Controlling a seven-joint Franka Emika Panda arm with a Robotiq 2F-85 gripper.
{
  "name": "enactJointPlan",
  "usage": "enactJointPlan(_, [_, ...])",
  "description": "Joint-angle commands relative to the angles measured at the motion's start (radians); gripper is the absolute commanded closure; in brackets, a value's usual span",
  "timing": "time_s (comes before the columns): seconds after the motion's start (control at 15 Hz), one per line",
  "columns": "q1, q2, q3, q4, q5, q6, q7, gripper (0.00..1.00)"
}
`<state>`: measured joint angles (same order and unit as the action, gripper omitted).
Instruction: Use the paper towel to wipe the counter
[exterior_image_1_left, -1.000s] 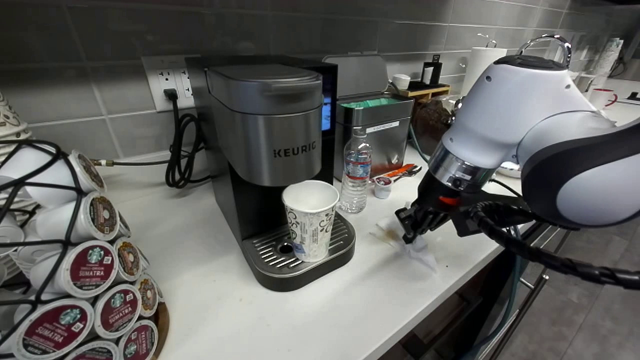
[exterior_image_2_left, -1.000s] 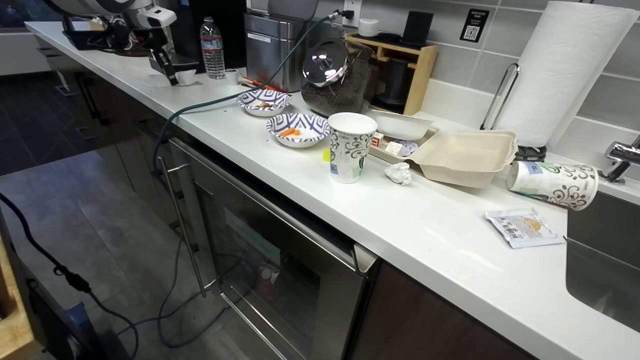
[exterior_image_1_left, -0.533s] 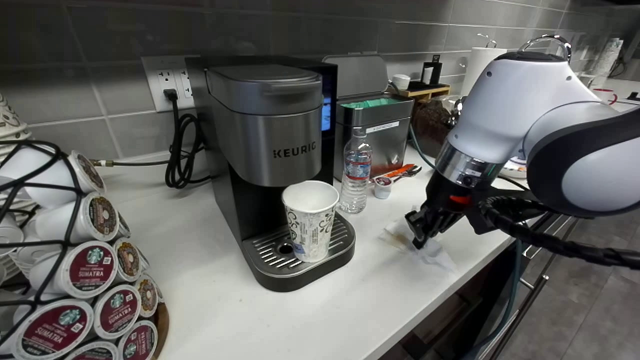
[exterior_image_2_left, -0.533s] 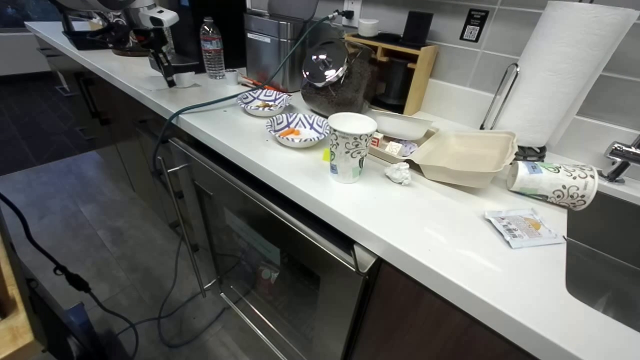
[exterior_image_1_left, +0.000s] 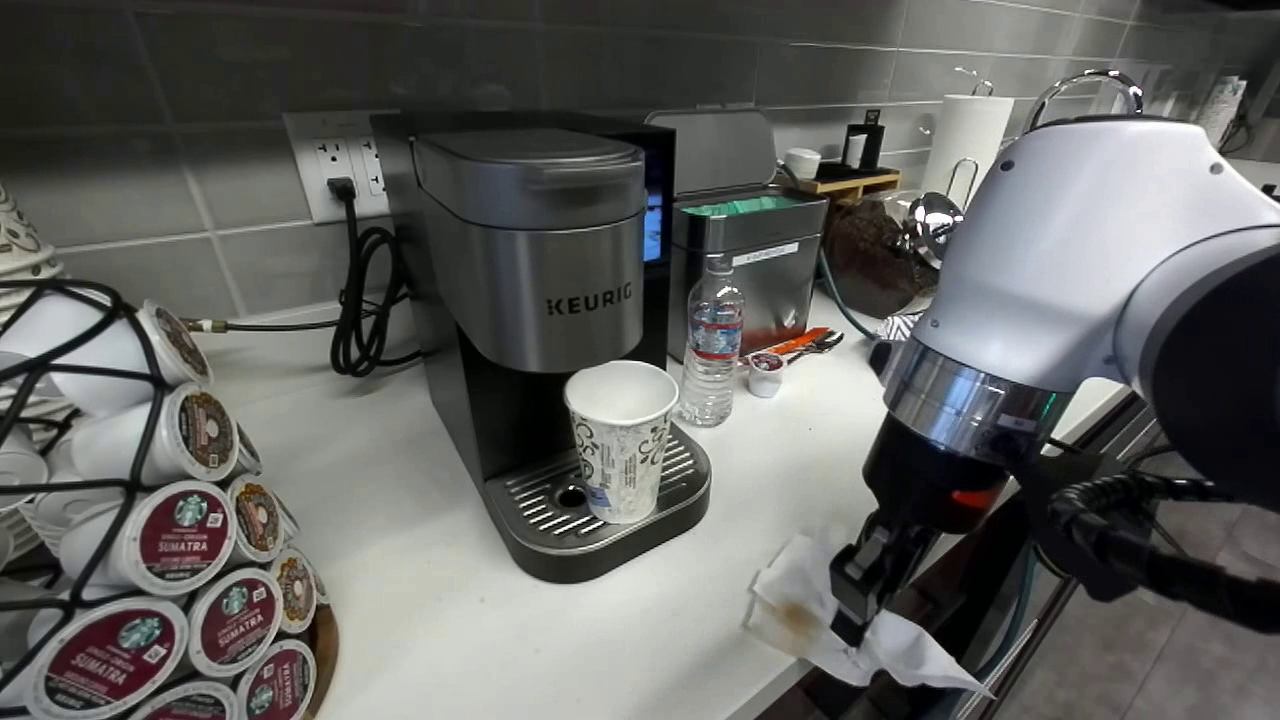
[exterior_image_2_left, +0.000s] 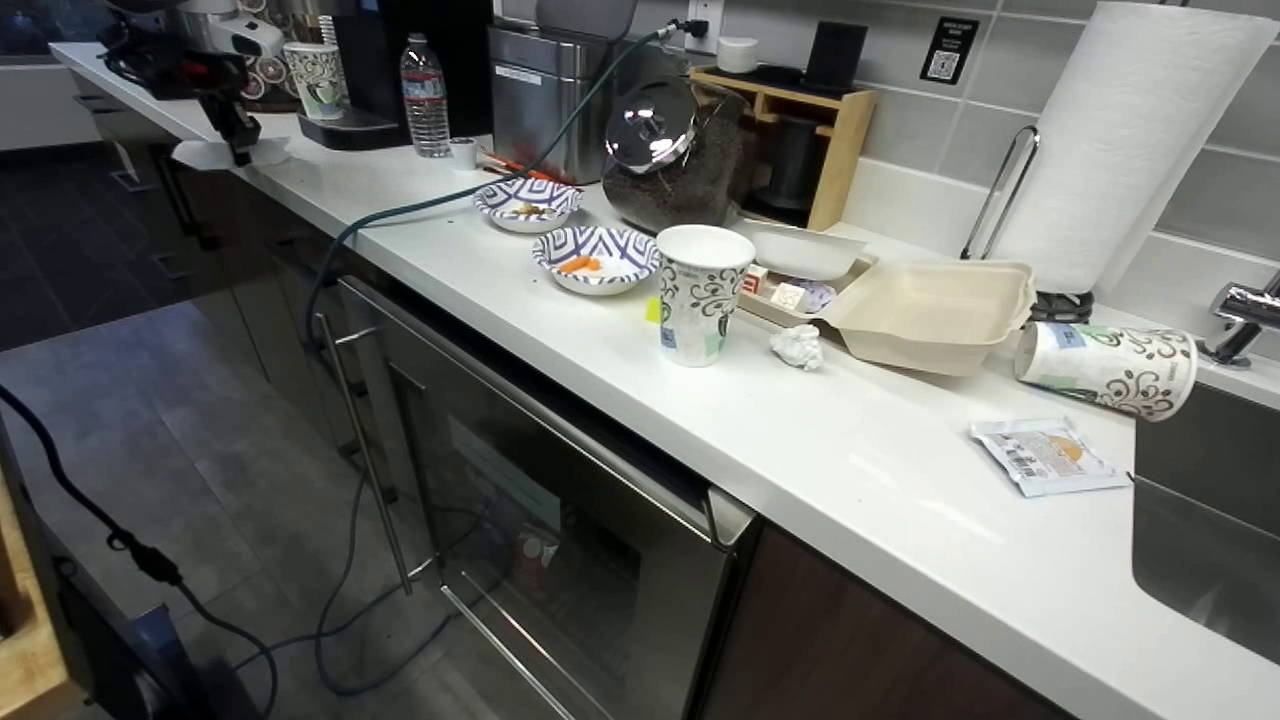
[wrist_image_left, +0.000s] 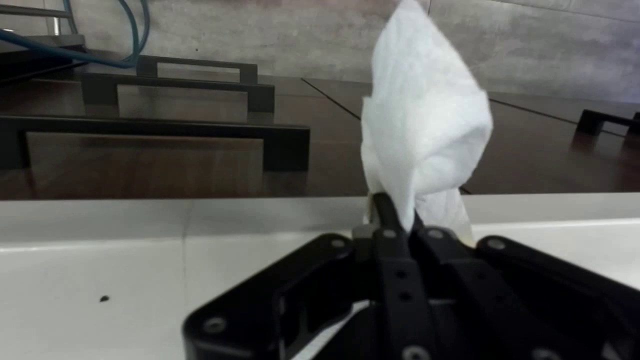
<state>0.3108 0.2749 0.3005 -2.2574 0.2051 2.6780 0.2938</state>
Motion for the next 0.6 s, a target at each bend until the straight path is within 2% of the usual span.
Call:
enactJointPlan(0.0, [0.012, 0.014, 0.0, 0.001, 0.017, 0.003, 0.01, 0.99])
enactJointPlan(0.53, [0.068, 0.038, -0.091, 0.027, -0.06, 0.036, 0.214, 0.99])
